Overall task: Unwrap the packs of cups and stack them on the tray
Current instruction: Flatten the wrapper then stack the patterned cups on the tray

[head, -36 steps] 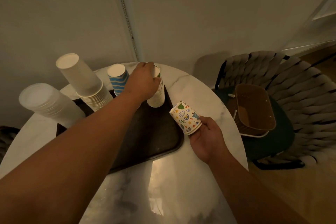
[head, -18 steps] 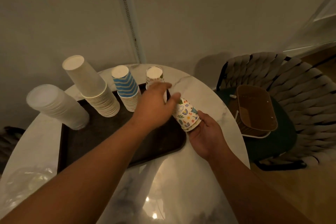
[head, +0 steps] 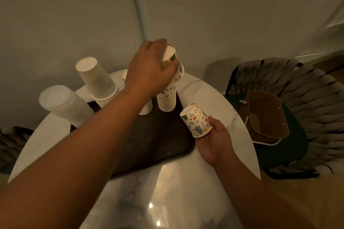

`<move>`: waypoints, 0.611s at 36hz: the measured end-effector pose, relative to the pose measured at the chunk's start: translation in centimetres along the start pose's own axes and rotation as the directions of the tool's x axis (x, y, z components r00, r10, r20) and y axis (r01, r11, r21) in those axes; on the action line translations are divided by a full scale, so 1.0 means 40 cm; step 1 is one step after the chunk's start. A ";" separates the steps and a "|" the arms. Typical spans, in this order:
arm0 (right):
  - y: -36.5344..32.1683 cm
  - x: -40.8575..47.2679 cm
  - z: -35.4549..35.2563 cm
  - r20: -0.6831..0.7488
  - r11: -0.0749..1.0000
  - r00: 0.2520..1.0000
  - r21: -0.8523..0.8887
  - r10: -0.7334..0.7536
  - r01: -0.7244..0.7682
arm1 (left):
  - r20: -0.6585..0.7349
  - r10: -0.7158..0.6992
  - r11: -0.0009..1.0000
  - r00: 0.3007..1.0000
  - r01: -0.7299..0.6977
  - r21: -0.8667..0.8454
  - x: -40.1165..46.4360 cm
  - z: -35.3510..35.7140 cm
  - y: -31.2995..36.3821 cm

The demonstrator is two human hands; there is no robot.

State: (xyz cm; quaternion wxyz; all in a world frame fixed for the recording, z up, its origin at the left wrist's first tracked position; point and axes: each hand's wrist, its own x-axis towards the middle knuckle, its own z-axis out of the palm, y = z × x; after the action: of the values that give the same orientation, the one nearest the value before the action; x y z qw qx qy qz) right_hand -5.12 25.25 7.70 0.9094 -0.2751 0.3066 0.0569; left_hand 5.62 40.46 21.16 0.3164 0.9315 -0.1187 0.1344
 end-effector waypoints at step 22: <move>-0.020 0.024 -0.013 0.002 0.999 1.000 -0.024 -0.027 0.028 | 0.031 -0.058 0.996 0.998 0.060 -0.060 -0.041 0.117 -0.059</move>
State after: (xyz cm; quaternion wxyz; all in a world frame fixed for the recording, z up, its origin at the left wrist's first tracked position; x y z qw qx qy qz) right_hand -4.42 24.24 7.15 0.9070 -0.2899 0.3015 0.0482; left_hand 5.64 39.59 15.73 0.3467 0.9264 -0.0999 0.1079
